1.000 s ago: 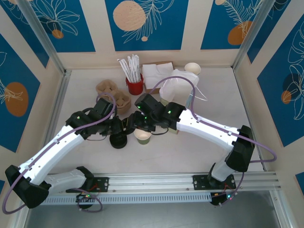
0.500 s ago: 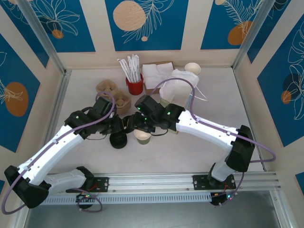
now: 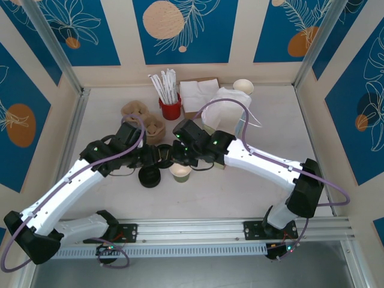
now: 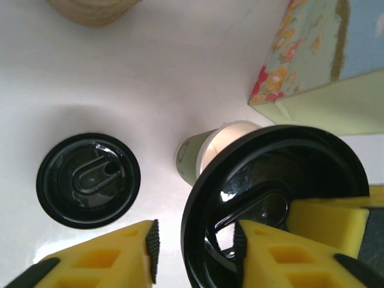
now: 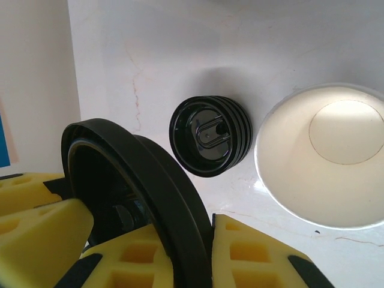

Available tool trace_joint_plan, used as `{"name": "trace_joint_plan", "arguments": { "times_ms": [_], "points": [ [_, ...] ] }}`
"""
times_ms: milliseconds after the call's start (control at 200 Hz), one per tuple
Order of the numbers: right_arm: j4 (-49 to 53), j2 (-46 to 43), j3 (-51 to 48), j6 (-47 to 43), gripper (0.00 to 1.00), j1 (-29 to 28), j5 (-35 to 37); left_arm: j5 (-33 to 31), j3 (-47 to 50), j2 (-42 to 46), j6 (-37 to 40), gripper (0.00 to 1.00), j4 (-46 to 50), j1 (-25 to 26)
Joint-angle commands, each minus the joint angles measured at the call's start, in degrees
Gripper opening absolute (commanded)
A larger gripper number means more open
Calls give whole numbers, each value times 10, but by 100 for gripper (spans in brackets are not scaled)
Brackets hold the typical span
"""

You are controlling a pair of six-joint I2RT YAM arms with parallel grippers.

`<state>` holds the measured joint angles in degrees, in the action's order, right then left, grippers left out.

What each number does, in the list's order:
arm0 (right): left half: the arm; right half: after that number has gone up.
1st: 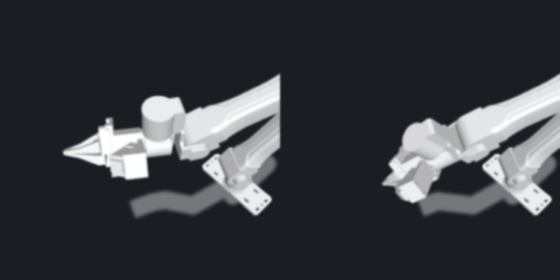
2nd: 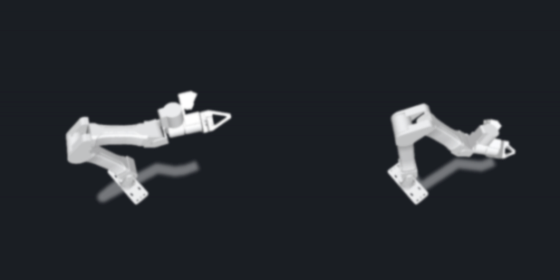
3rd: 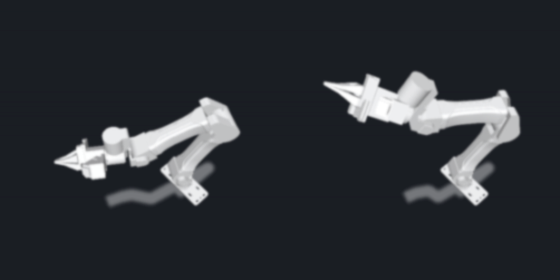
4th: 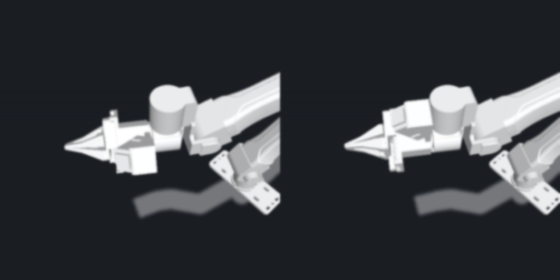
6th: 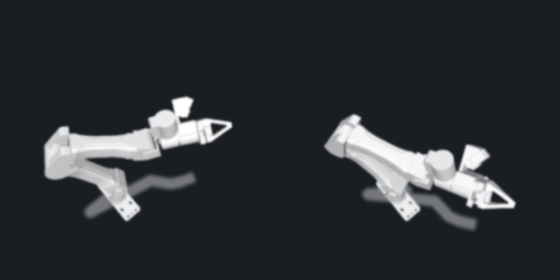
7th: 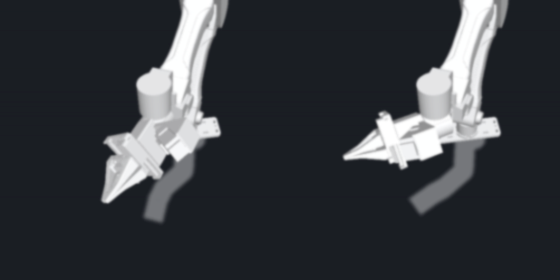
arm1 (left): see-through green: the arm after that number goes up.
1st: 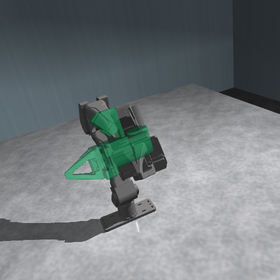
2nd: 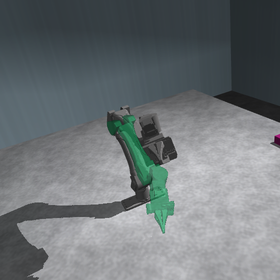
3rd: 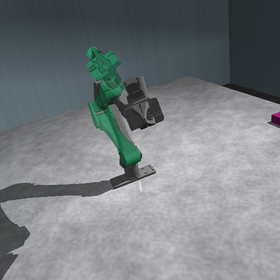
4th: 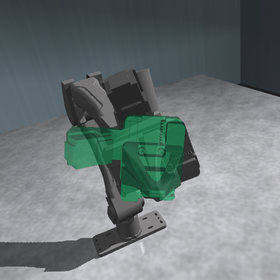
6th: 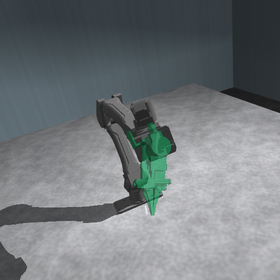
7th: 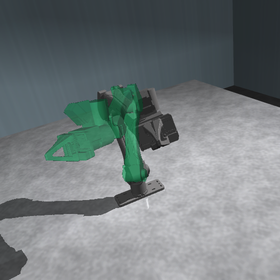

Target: Pack the takeout coffee

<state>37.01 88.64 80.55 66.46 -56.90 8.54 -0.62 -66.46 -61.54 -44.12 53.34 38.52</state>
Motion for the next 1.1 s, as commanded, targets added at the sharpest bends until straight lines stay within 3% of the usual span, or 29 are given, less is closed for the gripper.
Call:
{"name": "trace_joint_plan", "arguments": {
  "times_ms": [0,250,540,730,855,1000,1095],
  "points": [
    [26,-26,0,6,0,11,-17,6,-32,29,58,47,-18,7],
    [87,-50,14,-5,0,40,-95,23,-62,95,269,64,-62,28],
    [192,-87,30,-25,0,56,-201,40,-67,140,537,62,-82,111],
    [229,-128,21,-28,0,77,-232,-12,-23,138,689,61,-121,209],
    [243,-144,12,-41,0,99,-260,-21,16,134,790,66,-167,268],
    [250,-155,3,-50,0,114,-277,-37,30,122,836,67,-215,288],
    [248,-158,0,-51,0,117,-282,-52,25,101,855,63,-215,292]
  ]
}}
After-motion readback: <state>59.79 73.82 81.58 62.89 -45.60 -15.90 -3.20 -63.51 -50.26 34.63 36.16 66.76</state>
